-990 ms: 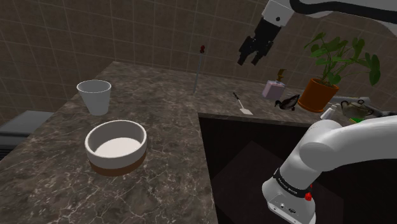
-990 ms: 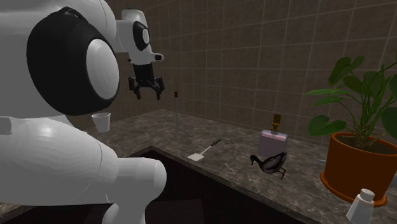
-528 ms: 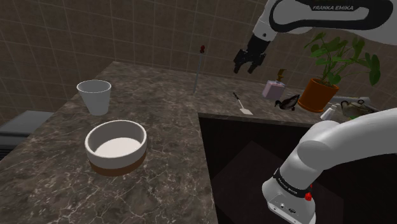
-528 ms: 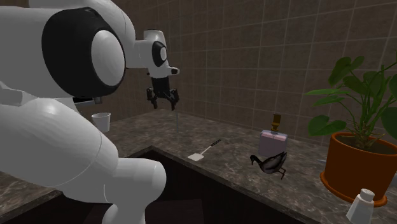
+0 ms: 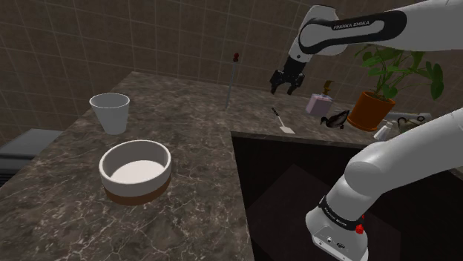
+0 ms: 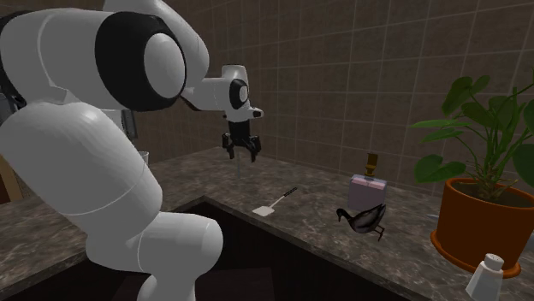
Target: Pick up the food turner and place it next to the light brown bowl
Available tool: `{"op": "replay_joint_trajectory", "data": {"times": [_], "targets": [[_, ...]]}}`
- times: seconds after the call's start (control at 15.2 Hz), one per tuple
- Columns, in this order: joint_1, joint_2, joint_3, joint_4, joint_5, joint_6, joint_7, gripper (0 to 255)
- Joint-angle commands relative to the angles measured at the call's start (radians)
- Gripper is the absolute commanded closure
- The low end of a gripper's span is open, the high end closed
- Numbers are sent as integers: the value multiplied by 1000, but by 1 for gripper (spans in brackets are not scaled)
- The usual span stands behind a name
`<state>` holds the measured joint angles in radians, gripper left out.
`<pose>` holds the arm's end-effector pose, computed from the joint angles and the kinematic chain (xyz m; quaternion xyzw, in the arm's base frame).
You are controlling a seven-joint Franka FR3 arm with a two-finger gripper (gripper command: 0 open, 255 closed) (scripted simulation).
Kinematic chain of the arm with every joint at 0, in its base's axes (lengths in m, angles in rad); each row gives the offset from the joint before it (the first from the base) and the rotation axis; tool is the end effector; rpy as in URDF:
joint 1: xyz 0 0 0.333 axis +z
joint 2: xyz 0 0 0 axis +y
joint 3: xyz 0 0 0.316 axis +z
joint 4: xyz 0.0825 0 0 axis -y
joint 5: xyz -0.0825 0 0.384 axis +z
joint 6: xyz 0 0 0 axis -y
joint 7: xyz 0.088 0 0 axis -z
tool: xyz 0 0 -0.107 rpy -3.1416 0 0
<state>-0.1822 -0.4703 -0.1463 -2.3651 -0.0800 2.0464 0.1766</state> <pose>0.3990 -0.1462 0.5132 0.9707 -0.2288 0.0736 0.0089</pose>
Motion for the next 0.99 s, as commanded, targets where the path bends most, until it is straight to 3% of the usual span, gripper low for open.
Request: {"op": "replay_joint_trajectory", "data": {"times": [0.0,0.92], "targets": [[-18,53,-25,-5,-4,48,-2,0],[-111,427,-168,87,52,257,-34,0]]}}
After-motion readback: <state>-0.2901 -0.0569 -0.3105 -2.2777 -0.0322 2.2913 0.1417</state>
